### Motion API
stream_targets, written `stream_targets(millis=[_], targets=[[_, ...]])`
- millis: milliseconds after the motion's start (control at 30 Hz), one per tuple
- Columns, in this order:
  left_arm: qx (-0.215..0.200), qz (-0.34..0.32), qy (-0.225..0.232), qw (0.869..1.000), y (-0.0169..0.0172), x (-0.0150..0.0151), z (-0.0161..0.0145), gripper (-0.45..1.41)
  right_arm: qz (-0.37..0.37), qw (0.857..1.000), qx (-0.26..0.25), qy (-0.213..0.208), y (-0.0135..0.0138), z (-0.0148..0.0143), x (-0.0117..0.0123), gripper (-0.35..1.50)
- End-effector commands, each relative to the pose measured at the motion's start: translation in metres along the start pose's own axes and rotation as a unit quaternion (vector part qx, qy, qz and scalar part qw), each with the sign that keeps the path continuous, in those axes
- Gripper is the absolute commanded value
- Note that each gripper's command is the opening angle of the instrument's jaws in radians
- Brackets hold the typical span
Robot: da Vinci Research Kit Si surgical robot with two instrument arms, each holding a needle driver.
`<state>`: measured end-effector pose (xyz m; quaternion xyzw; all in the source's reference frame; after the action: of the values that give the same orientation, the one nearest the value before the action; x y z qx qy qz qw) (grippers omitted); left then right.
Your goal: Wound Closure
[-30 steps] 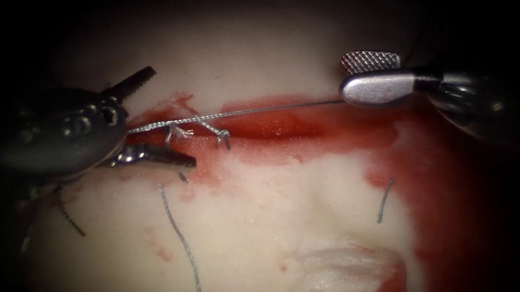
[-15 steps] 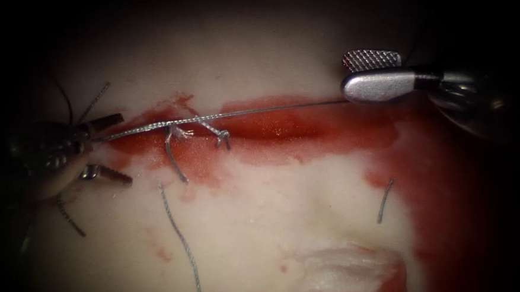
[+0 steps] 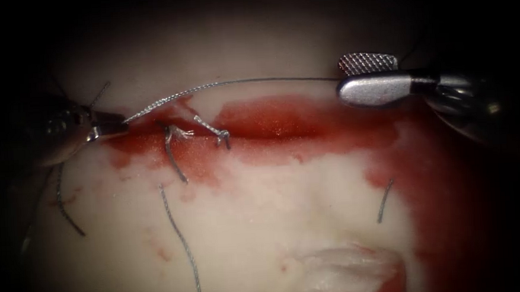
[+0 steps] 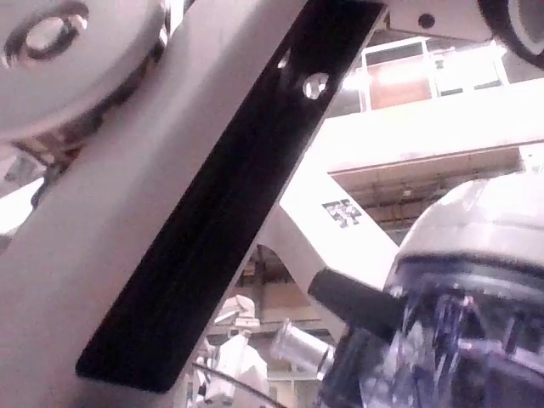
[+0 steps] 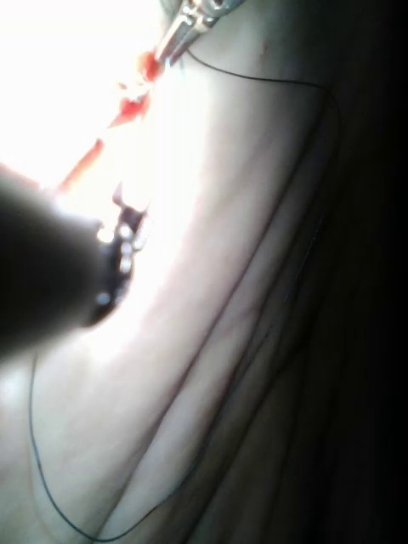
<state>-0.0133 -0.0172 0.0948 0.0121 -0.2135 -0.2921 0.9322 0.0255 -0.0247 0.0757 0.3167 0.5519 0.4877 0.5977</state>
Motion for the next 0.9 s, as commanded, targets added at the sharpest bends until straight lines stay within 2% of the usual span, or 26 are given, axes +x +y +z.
stream_targets(millis=[33,100,133,200,233,300,333,367,400,433,500,533,633,700,733,767,900], targets=[[-0.011,-0.031,-0.023,0.999,0.0008,-0.0017,-0.0004,-0.45,-0.002,1.000,0.002,0.002,0.0002,0.0009,0.0011,0.89],[-0.029,-0.080,-0.052,0.995,0.0010,-0.0027,-0.0008,-0.45,-0.002,1.000,0.003,0.001,0.0001,0.0011,0.0009,0.84],[-0.024,-0.102,-0.066,0.992,0.0011,-0.0035,-0.0009,-0.45,0.000,1.000,0.004,-0.001,0.0001,0.0012,0.0008,0.79],[0.016,-0.151,-0.081,0.985,0.0011,-0.0048,-0.0009,-0.45,0.003,1.000,0.010,-0.006,0.0000,0.0017,0.0002,0.74],[0.045,-0.189,-0.087,0.977,0.0010,-0.0056,-0.0008,-0.45,0.002,1.000,0.011,-0.007,0.0000,0.0019,0.0000,0.74],[0.078,-0.232,-0.097,0.965,0.0008,-0.0070,-0.0006,-0.45,0.000,1.000,0.011,-0.006,0.0000,0.0027,-0.0008,0.73],[0.109,-0.269,-0.112,0.950,0.0007,-0.0080,-0.0005,-0.45,0.001,1.000,0.010,-0.006,0.0000,0.0031,-0.0012,0.69],[0.159,-0.317,-0.142,0.924,0.0006,-0.0095,-0.0003,-0.45,0.003,1.000,0.009,-0.004,0.0001,0.0042,-0.0023,0.71],[0.159,-0.317,-0.142,0.924,0.0006,-0.0095,-0.0003,-0.45,0.003,1.000,0.009,-0.004,0.0001,0.0042,-0.0023,0.71],[0.176,-0.338,-0.156,0.911,0.0007,-0.0102,-0.0003,-0.45,0.010,1.000,0.008,-0.003,0.0002,0.0047,-0.0027,0.69],[0.222,-0.405,-0.181,0.868,0.0008,-0.0116,-0.0002,-0.45,0.007,1.000,0.004,-0.001,0.0004,0.0060,-0.0036,0.67],[0.253,-0.436,-0.200,0.840,0.0009,-0.0122,-0.0002,-0.45,0.003,1.000,0.002,0.002,0.0005,0.0069,-0.0042,0.69],[0.287,-0.446,-0.257,0.808,0.0008,-0.0124,-0.0004,-0.45,0.010,1.000,-0.004,0.006,0.0008,0.0091,-0.0053,1.01],[0.282,-0.449,-0.285,0.798,0.0011,-0.0125,-0.0006,-0.45,0.019,1.000,-0.007,0.008,0.0008,0.0102,-0.0059,1.18],[0.294,-0.443,-0.309,0.788,0.0015,-0.0126,-0.0006,-0.45,0.041,0.999,-0.009,0.010,0.0004,0.0112,-0.0064,1.18],[0.298,-0.441,-0.318,0.784,0.0016,-0.0125,-0.0006,-0.45,0.040,0.999,-0.010,0.010,0.0002,0.0115,-0.0066,1.18],[0.302,-0.425,-0.335,0.785,0.0017,-0.0124,-0.0005,-0.45,0.044,0.999,-0.009,0.011,-0.0007,0.0125,-0.0069,1.23]])
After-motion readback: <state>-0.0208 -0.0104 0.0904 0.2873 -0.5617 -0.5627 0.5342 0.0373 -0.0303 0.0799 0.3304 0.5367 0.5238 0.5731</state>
